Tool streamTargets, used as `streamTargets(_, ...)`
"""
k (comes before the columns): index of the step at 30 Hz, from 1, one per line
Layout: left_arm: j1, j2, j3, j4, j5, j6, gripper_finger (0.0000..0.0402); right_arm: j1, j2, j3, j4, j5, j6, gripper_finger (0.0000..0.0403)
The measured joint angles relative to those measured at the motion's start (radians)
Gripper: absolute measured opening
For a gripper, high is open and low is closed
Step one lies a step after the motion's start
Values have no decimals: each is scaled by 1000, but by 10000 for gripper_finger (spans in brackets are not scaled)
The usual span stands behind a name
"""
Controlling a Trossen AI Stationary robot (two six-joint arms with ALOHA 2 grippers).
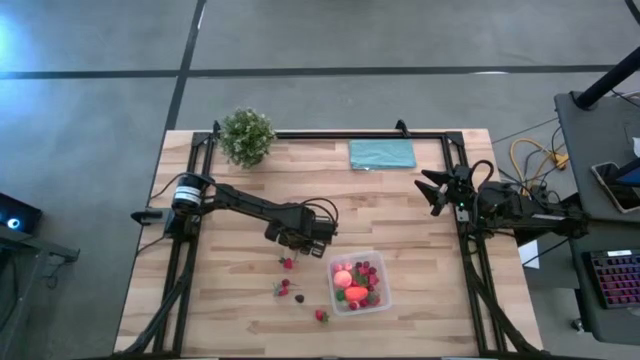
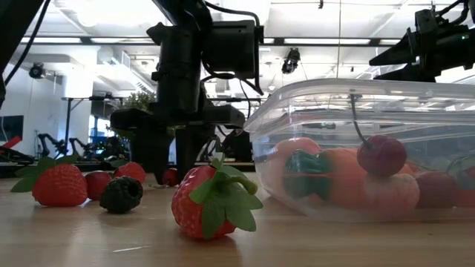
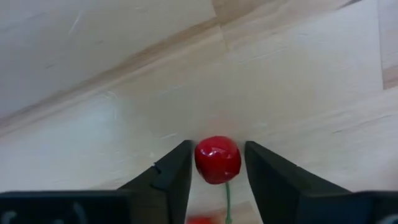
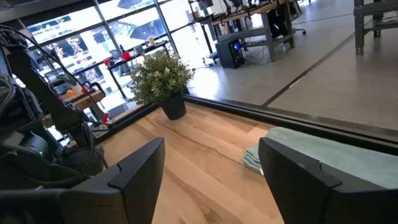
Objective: Pick and placing Produce into tupperware
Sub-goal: Put the red cherry into the transparent container
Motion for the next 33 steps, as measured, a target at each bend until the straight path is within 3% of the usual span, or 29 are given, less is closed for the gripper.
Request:
streamTargets(13,-1,-43,47,20,-23,160,71,0,0,0,0,0,0,250)
streamTargets(18,-45,-129,86,282,-60,493,68,0,0,0,1,0,0,251)
streamTargets(22,-87,-157,104,536,18,728,68,0,-1,0,0,0,0,255)
streamTargets(27,-95,-147,111,697,110,659,76,0,0,0,-1,0,0,253)
streamTargets(33,-105,-146,113,686,20,583,108,0,0,0,0,0,0,250)
